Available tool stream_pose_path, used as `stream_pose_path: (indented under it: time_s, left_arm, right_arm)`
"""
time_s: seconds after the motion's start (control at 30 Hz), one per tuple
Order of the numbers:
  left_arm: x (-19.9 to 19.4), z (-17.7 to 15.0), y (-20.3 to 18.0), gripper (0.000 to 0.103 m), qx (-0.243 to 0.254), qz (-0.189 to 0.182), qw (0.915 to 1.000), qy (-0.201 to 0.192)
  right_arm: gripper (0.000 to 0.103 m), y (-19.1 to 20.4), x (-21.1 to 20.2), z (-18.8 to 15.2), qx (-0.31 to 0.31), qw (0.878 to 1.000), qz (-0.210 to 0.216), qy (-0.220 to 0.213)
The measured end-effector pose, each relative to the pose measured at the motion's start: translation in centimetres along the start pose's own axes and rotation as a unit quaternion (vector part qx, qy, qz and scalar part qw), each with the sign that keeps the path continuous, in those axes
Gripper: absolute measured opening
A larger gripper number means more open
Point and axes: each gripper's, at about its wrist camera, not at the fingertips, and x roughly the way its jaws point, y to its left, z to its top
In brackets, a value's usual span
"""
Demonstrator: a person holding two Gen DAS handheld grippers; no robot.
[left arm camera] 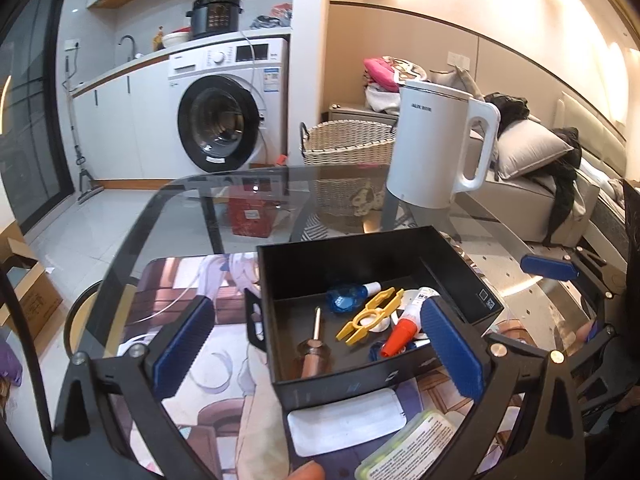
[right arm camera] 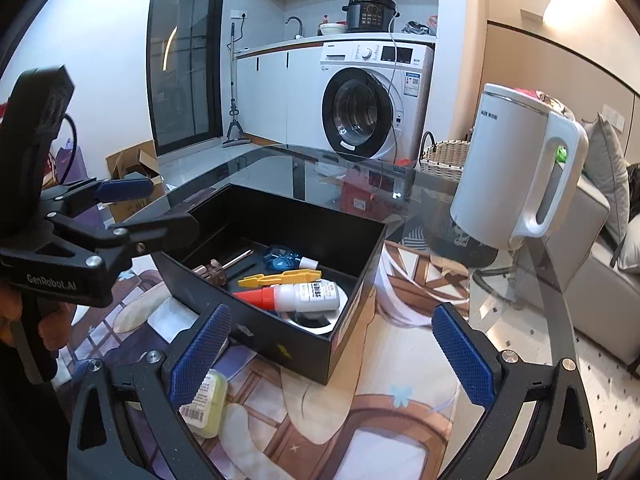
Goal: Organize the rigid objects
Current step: 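Withdraw both grippers from the box toward the green tin and white power bank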
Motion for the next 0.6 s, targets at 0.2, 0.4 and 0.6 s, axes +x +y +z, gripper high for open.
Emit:
stream_pose_path:
  time_s: [0.2, 0.4, 0.6]
  left_arm:
    - [-0.7, -0.7, 0.6, 0.103, -0.014, 0.020, 0.9997, 0.000]
    - [-1.3, -1.3, 0.5, 0.103, -0.017, 0.026, 0.9995, 0.007]
    - [-1.2, -1.8, 0.3, 0.103, -0.006, 0.038, 0.9992, 0.012]
  right_arm:
    - [0.102, 0.5, -0.8, -0.5, 0.012, 1.000, 0.011, 0.008]
    - [0.102, 0.9, -1.1, -1.0, 0.017, 1.000, 0.014, 0.020]
    - [0.102, 2.0, -0.9, -1.7, 0.006, 0.999, 0.015, 0.030]
